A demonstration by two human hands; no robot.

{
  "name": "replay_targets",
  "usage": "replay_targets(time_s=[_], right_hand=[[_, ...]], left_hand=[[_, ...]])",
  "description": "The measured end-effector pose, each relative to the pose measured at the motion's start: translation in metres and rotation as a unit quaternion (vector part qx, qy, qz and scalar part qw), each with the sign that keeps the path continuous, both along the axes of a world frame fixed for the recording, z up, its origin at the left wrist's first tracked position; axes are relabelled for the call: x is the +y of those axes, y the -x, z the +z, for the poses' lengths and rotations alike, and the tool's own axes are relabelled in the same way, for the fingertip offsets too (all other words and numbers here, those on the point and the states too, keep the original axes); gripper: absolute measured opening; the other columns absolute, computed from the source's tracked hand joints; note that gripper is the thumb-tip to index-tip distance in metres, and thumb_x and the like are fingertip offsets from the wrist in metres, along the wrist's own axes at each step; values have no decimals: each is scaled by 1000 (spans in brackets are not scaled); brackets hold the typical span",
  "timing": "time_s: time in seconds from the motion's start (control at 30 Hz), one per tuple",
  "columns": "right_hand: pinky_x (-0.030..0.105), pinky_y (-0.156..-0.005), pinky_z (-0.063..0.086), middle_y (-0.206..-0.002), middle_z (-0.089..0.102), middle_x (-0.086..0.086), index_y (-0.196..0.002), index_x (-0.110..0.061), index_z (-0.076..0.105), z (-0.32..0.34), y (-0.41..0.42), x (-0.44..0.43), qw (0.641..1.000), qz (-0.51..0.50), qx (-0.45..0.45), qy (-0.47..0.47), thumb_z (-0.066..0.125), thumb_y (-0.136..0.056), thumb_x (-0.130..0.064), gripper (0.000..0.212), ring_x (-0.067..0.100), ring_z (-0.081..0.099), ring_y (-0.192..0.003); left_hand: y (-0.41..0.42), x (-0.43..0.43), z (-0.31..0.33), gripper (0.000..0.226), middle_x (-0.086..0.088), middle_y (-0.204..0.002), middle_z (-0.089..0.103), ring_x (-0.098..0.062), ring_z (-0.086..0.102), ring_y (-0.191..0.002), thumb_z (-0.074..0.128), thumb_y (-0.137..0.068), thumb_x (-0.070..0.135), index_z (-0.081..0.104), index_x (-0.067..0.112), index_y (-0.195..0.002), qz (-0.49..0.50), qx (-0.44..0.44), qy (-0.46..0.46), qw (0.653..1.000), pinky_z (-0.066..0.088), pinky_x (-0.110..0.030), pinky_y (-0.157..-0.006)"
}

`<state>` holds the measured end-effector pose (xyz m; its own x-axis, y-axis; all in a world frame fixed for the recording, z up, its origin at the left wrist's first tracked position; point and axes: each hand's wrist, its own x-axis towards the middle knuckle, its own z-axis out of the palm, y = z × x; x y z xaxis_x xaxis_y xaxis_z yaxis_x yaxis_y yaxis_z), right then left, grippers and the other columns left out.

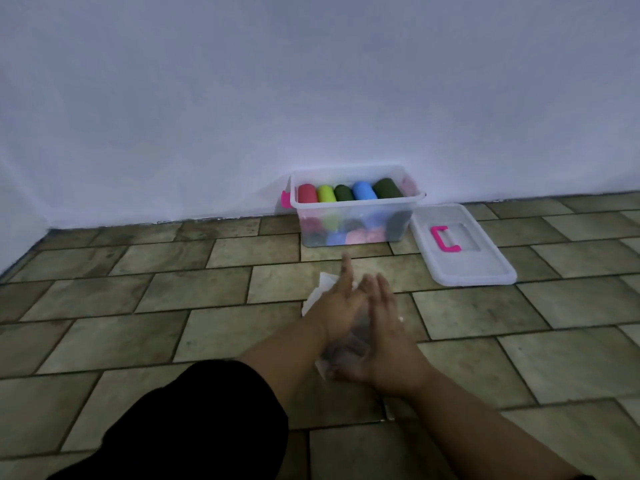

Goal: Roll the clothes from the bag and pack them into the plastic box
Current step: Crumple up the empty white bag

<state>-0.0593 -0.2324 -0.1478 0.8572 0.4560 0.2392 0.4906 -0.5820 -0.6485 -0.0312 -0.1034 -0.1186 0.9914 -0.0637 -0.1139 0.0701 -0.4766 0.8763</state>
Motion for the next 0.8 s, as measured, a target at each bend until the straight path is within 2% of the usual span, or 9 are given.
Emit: replay_targets(time_s=[0.07, 0.13, 0.23, 0.3, 0.4, 0.5, 0.6, 0.7, 0.8], right_hand=[[42, -116, 19, -156, -24, -4, -146, -43, -12, -3, -10, 8, 992, 23, 38, 119, 75, -52, -67, 130, 19, -16, -144], [52, -115, 19, -158, -17, 3, -146, -44, -4, -10, -16, 15, 978, 19, 41, 205, 69, -58, -68, 117, 30, -3, -145], [46, -111, 30, -159, 8, 6, -141, -50, 18, -17, -24, 17, 978, -6, 18, 207, 63, -72, -56, 83, 32, 26, -140], [39, -102, 40, -156, 22, 6, -136, -51, 33, -15, -33, 6, 983, -48, 19, 179, 60, -77, -45, 66, 29, 40, -132], [34, -99, 39, -152, 27, 6, -132, -49, 42, -7, -44, -30, 977, -142, 48, 150, 58, -80, -35, 56, 27, 45, -128], [43, -107, 29, -156, 20, 5, -132, -52, 39, -3, -40, -71, 949, -241, 59, 194, 55, -83, -32, 55, 28, 34, -135], [64, -104, 18, -158, 8, -4, -133, -59, 24, -9, -16, -94, 920, -311, 103, 216, 48, -85, -35, 60, 29, 20, -141], [57, -107, 24, -158, 11, -2, -136, -57, 21, -24, 9, -102, 923, -336, 76, 171, 46, -86, -32, 61, 26, 24, -140], [51, -108, 25, -157, 20, 0, -136, -55, 29, -30, 15, -105, 924, -343, 50, 161, 43, -87, -30, 57, 24, 29, -138]], left_hand=[[-3, 5, 6, 80, -11, -158, 12, -27, 21, -142, 35, -88, 57, -12, 31, -148, 56, 10, 136, 989, 23, -46, -115], [-3, 11, 9, 88, -8, -159, 6, -24, 16, -144, 33, -79, 65, -8, 30, -149, 76, 1, 106, 991, 19, -45, -116], [-3, 24, 3, 67, -5, -157, 13, -17, 15, -143, 38, -92, 51, 19, 22, -149, 81, -77, -26, 993, 12, -21, -108], [2, 29, 0, 54, -3, -153, 25, -13, 22, -139, 46, -94, 42, 35, 19, -142, 80, -141, -95, 982, 16, -16, -101], [9, 28, -13, 57, -3, -152, 28, -17, 23, -140, 54, -89, 48, 41, 22, -138, 60, -152, -225, 961, 23, -31, -109], [20, 10, -33, 73, 3, -159, 7, -23, 7, -145, 45, -82, 66, 25, 34, -145, -41, -59, -359, 931, 15, -53, -113], [29, -18, -56, 82, 7, -159, -7, -26, -10, -145, 25, -77, 79, 9, 39, -147, -111, -9, -407, 907, 1, -61, -110], [31, -27, -72, 91, 9, -159, -7, -29, -10, -144, 5, -70, 85, 3, 38, -147, -95, -47, -451, 886, 1, -66, -106], [26, -26, -78, 92, 11, -158, -2, -28, -5, -144, 2, -67, 87, 7, 40, -146, -83, -64, -455, 884, 6, -66, -106]])
